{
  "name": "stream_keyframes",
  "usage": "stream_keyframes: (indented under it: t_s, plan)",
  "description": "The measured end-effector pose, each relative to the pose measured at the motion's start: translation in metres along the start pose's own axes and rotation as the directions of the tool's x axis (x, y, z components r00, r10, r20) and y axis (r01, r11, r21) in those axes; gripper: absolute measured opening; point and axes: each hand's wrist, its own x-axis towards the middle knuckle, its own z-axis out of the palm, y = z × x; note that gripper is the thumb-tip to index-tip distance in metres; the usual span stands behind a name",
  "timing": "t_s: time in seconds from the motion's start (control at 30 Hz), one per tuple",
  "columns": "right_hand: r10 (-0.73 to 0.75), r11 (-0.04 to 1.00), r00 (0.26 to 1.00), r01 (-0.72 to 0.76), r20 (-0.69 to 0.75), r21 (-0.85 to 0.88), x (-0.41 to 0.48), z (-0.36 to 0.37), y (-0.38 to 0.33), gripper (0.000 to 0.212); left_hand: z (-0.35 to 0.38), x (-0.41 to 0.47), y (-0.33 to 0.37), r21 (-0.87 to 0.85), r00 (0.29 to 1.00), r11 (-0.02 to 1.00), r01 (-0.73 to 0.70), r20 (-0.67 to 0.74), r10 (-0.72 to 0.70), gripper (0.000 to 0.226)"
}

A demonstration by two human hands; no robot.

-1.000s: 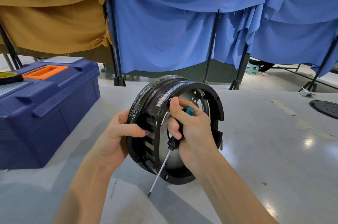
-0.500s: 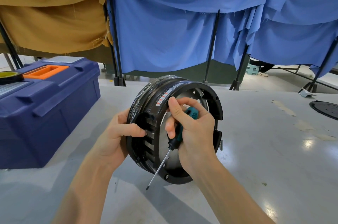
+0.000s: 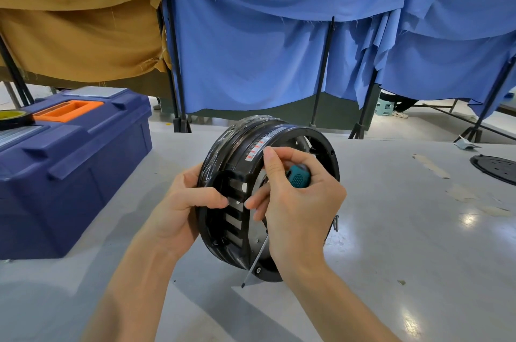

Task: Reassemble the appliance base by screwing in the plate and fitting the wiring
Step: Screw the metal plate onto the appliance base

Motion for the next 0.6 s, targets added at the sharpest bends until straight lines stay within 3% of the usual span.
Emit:
stream_keyframes:
  t_s: [0.3, 0.47, 0.6]
  plan:
    - [-0.058, 0.998, 0.998, 0.057, 0.016, 0.028, -0.004, -0.003, -0.017, 0.008, 0.011, 0.003, 0.025, 0.113, 0.992, 0.986, -0.124, 0.000, 0.125, 0.040]
    - [0.109, 0.990, 0.986, -0.119, 0.127, 0.074, 0.000, -0.005, -0.023, 0.021, 0.011, 0.009, 0.036, 0.222, 0.974, 0.953, -0.206, -0.044, 0.221, 0.034]
    - [0.226, 0.967, 0.958, -0.243, 0.178, 0.078, 0.011, -0.014, -0.026, 0.018, 0.008, 0.010, 0.045, 0.370, 0.956, 0.895, -0.248, -0.053, 0.287, 0.029]
